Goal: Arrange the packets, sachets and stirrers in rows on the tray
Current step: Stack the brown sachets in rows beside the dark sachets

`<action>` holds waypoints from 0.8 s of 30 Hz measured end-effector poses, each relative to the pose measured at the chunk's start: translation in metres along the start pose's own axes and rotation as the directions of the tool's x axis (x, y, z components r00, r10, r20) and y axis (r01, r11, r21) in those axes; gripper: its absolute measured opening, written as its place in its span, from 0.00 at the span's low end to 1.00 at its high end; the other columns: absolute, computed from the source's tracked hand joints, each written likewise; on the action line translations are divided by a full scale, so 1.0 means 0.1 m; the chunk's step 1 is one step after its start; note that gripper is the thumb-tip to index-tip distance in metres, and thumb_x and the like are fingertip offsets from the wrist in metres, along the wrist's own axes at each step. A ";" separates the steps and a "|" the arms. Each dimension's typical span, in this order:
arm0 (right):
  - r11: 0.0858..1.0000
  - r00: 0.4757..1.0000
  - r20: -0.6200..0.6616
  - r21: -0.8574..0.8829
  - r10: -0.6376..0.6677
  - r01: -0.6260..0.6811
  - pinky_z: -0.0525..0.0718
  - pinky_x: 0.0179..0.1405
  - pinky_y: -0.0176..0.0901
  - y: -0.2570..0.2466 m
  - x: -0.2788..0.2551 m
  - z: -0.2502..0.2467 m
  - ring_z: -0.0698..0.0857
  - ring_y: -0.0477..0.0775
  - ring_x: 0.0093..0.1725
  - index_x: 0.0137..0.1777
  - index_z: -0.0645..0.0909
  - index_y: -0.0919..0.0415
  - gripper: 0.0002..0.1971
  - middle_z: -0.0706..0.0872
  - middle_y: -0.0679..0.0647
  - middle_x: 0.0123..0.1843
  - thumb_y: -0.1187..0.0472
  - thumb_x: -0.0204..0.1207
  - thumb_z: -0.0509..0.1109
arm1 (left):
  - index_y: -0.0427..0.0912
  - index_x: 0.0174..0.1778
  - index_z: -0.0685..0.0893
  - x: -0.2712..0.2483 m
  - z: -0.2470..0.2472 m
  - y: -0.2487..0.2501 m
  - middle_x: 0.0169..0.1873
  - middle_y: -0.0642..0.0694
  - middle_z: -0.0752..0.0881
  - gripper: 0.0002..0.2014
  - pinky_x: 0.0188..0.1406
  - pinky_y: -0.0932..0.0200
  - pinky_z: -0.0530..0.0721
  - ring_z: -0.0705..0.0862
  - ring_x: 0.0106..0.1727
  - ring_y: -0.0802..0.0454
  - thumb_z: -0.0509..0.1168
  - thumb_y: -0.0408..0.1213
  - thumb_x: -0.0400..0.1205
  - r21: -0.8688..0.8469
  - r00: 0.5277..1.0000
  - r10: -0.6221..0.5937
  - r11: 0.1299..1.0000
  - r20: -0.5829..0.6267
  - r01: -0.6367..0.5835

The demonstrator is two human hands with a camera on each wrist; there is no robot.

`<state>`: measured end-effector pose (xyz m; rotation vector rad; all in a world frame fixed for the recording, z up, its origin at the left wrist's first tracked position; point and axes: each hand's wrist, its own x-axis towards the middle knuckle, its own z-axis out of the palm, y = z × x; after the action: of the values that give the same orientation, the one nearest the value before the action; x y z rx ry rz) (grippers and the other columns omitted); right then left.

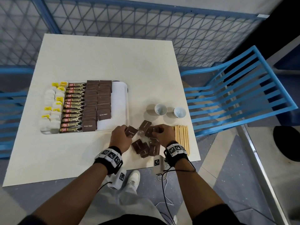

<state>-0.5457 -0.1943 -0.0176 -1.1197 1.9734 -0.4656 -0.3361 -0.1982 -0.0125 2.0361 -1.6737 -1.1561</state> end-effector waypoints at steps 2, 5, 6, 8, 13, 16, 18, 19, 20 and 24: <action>0.997 1.000 -0.030 0.080 0.002 0.000 0.88 0.59 0.49 -0.01 0.02 -0.06 0.88 0.51 0.52 0.57 0.89 0.57 0.14 0.92 0.51 0.51 0.65 0.72 0.80 | 0.40 0.48 0.84 0.03 -0.08 0.03 0.46 0.44 0.87 0.08 0.51 0.55 0.78 0.83 0.49 0.44 0.75 0.33 0.77 -0.105 0.997 -0.078 0.991 0.002 0.077; 0.977 0.996 -0.083 0.211 -0.013 0.031 0.89 0.52 0.46 -0.05 0.05 -0.18 0.90 0.53 0.50 0.52 0.89 0.59 0.10 0.92 0.52 0.47 0.66 0.72 0.79 | 0.41 0.47 0.85 0.12 -0.15 0.05 0.43 0.47 0.91 0.11 0.54 0.47 0.89 0.91 0.45 0.45 0.76 0.37 0.71 -0.321 0.981 -0.181 0.927 0.065 0.192; 0.967 0.995 -0.094 0.250 -0.019 0.042 0.88 0.49 0.43 -0.08 0.06 -0.21 0.90 0.54 0.49 0.50 0.88 0.60 0.08 0.91 0.52 0.46 0.67 0.72 0.79 | 0.42 0.49 0.85 0.15 -0.15 0.03 0.44 0.45 0.92 0.13 0.54 0.45 0.91 0.93 0.44 0.45 0.74 0.37 0.69 -0.410 0.976 -0.195 0.886 0.098 0.218; 0.947 0.994 -0.099 0.315 -0.038 0.068 0.88 0.46 0.42 -0.16 0.06 -0.26 0.91 0.55 0.48 0.48 0.87 0.61 0.06 0.92 0.53 0.46 0.67 0.72 0.79 | 0.40 0.54 0.85 0.20 -0.17 0.06 0.51 0.38 0.92 0.16 0.52 0.41 0.92 0.94 0.46 0.43 0.72 0.34 0.69 -0.542 0.965 -0.204 0.798 0.165 0.261; 0.855 0.990 0.003 0.504 -0.140 0.120 0.86 0.39 0.36 -0.46 -0.01 -0.19 0.91 0.52 0.44 0.48 0.84 0.75 0.08 0.92 0.62 0.48 0.71 0.74 0.76 | 0.34 0.59 0.81 0.18 -0.32 0.31 0.54 0.31 0.89 0.16 0.55 0.33 0.89 0.90 0.51 0.34 0.57 0.13 0.82 -0.752 0.932 -0.127 0.560 0.339 0.349; 0.863 0.981 0.067 0.490 -0.181 0.126 0.91 0.45 0.49 -0.66 -0.02 0.01 0.92 0.58 0.46 0.49 0.87 0.71 0.09 0.93 0.61 0.46 0.66 0.72 0.77 | 0.34 0.65 0.83 0.18 -0.48 0.35 0.53 0.33 0.87 0.29 0.58 0.28 0.87 0.88 0.51 0.33 0.51 0.10 0.74 -0.777 0.889 -0.004 0.485 0.458 0.402; 0.873 0.982 0.086 0.476 -0.167 0.107 0.91 0.40 0.57 -0.77 0.01 0.19 0.91 0.62 0.43 0.47 0.88 0.66 0.08 0.92 0.60 0.44 0.64 0.71 0.78 | 0.36 0.62 0.86 0.18 -0.61 0.31 0.50 0.35 0.89 0.31 0.59 0.29 0.87 0.89 0.50 0.36 0.49 0.12 0.72 -0.791 0.866 0.044 0.432 0.497 0.432; 0.874 0.984 0.086 0.476 -0.157 0.098 0.90 0.37 0.57 -0.82 0.02 0.28 0.91 0.62 0.41 0.47 0.88 0.64 0.08 0.92 0.60 0.43 0.63 0.69 0.79 | 0.36 0.61 0.87 0.20 -0.66 0.27 0.49 0.35 0.89 0.29 0.58 0.30 0.87 0.89 0.50 0.37 0.49 0.13 0.73 -0.795 0.860 0.048 0.409 0.509 0.448; 0.873 0.986 0.082 0.480 -0.146 0.089 0.90 0.38 0.55 -0.88 0.03 0.37 0.91 0.61 0.42 0.46 0.88 0.64 0.09 0.92 0.59 0.43 0.63 0.68 0.80 | 0.36 0.63 0.85 0.21 -0.72 0.22 0.50 0.34 0.89 0.26 0.57 0.32 0.88 0.89 0.51 0.37 0.52 0.14 0.76 -0.798 0.856 0.057 0.400 0.514 0.452; 0.852 0.990 0.083 0.520 -0.112 0.052 0.91 0.50 0.55 -1.17 0.01 0.68 0.92 0.61 0.48 0.48 0.89 0.65 0.13 0.93 0.59 0.45 0.65 0.65 0.84 | 0.36 0.71 0.79 0.30 -0.90 -0.05 0.60 0.32 0.88 0.25 0.54 0.39 0.90 0.88 0.60 0.34 0.72 0.19 0.78 -0.798 0.890 0.038 0.460 0.454 0.388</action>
<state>-0.4292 -0.2538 0.0156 -0.8591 1.5681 -0.9014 -0.2686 -0.2488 0.0307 1.3035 -0.6058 -2.0779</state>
